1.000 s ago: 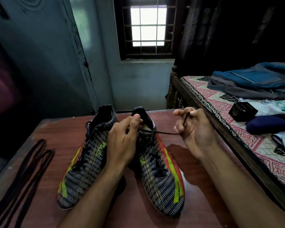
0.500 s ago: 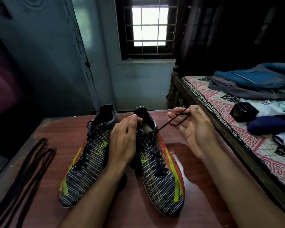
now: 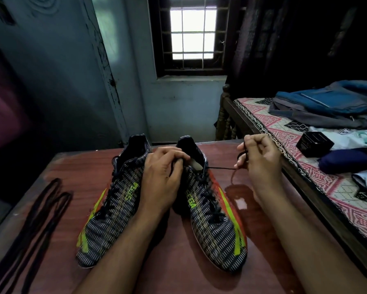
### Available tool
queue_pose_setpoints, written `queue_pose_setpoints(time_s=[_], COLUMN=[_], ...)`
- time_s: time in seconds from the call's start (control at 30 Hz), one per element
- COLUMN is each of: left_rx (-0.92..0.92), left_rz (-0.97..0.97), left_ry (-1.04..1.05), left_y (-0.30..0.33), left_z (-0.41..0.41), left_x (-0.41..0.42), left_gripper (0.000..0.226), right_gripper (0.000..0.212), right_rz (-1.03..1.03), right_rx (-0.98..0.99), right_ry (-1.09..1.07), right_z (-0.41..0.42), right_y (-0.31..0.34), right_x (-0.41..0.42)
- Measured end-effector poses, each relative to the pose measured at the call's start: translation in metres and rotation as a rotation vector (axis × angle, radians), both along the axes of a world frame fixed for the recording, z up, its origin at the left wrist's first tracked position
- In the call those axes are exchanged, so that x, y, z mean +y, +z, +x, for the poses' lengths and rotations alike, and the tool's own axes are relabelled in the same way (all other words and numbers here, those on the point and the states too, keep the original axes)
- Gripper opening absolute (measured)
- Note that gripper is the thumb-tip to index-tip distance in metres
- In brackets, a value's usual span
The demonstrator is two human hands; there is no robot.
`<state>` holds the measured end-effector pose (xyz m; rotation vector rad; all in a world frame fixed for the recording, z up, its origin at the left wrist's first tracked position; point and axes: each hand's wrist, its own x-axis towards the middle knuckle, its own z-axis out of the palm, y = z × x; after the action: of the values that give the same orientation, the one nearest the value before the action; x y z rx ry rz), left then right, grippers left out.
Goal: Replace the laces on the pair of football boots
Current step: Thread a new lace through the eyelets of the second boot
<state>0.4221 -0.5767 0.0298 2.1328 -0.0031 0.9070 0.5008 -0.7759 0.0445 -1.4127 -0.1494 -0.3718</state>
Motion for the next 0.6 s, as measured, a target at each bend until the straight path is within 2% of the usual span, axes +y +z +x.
queue_pose_setpoints(time_s=[0.13, 0.2, 0.3, 0.37, 0.47, 0.53, 0.6], left_rx=[-0.123, -0.167, -0.219, -0.222, -0.153, -0.050, 0.030], left_rz=[0.140, 0.150, 0.196, 0.180, 0.090, 0.002, -0.032], left_ry=[0.000, -0.053, -0.106, -0.138, -0.186, -0.222, -0.186], left_y=[0.007, 0.012, 0.018, 0.022, 0.030, 0.037, 0.043], left_z=[-0.007, -0.011, -0.014, -0.016, -0.023, -0.030, -0.036], left_x=[-0.006, -0.008, -0.008, -0.005, -0.002, -0.001, 0.002], left_gripper=[0.016, 0.015, 0.016, 0.016, 0.022, 0.024, 0.020], right_gripper=[0.022, 0.015, 0.005, 0.018, 0.034, 0.030, 0.015], right_rz=[-0.597, -0.753, -0.735, -0.693, -0.812, -0.813, -0.710], right_rx=[-0.229, -0.258, -0.355, -0.464, -0.523, -0.521, -0.501], right_ry=[-0.179, -0.227, -0.163, -0.010, 0.240, 0.267, 0.192], right_z=[0.001, -0.002, -0.011, -0.024, -0.038, -0.040, -0.037], right_y=[-0.009, -0.008, 0.001, 0.007, 0.005, -0.002, -0.004], right_x=[-0.001, 0.000, 0.002, 0.008, 0.025, 0.031, 0.032])
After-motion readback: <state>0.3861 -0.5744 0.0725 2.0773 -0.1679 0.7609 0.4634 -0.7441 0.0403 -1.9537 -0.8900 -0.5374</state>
